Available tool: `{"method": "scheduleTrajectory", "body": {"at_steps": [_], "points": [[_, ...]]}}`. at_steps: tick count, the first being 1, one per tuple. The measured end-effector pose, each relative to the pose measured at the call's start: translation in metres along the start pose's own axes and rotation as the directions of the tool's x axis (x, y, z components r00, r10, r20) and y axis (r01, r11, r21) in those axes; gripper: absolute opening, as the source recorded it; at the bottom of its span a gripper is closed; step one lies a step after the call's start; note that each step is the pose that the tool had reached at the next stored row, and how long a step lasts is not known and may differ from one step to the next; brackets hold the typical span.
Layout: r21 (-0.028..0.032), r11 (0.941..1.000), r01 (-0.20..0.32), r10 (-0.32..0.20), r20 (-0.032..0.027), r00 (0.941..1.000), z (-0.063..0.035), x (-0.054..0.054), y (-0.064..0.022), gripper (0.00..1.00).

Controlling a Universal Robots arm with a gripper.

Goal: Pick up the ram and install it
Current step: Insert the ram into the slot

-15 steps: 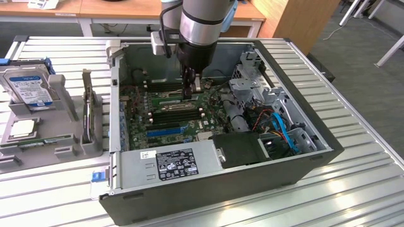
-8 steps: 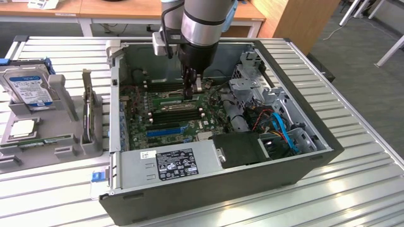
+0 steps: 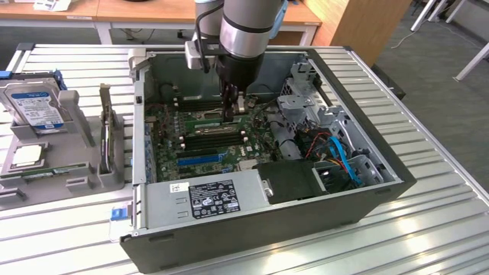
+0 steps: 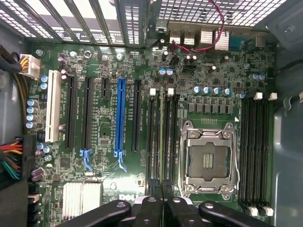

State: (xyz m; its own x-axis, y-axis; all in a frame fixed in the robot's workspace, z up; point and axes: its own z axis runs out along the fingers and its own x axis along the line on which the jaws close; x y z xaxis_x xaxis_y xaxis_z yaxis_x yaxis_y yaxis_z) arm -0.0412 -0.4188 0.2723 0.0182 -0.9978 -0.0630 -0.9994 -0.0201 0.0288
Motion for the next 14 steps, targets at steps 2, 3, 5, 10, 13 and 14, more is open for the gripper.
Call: {"method": "scheduleTrajectory", "body": {"at_steps": [2,3,5,10,13,14], "points": [[-0.0001,1.0,0.0,0.0,0.0,1.0,0.0022,0.0,-0.0001,0.11],[-0.0001,1.0,0.0,0.0,-0.0001,1.0,0.0032,0.0,-0.0001,0.11],[0.0,1.0,0.0,0.0,-0.0001,1.0,0.0054,0.001,-0.0001,0.11],[0.0,1.0,0.0,0.0,0.0,1.0,0.0106,0.002,-0.0003,0.11],[0.0,1.0,0.0,0.0,0.0,1.0,0.0137,0.002,-0.0004,0.11],[0.0,1.0,0.0,0.0,0.0,1.0,0.0148,0.002,-0.0004,0.11]]}}
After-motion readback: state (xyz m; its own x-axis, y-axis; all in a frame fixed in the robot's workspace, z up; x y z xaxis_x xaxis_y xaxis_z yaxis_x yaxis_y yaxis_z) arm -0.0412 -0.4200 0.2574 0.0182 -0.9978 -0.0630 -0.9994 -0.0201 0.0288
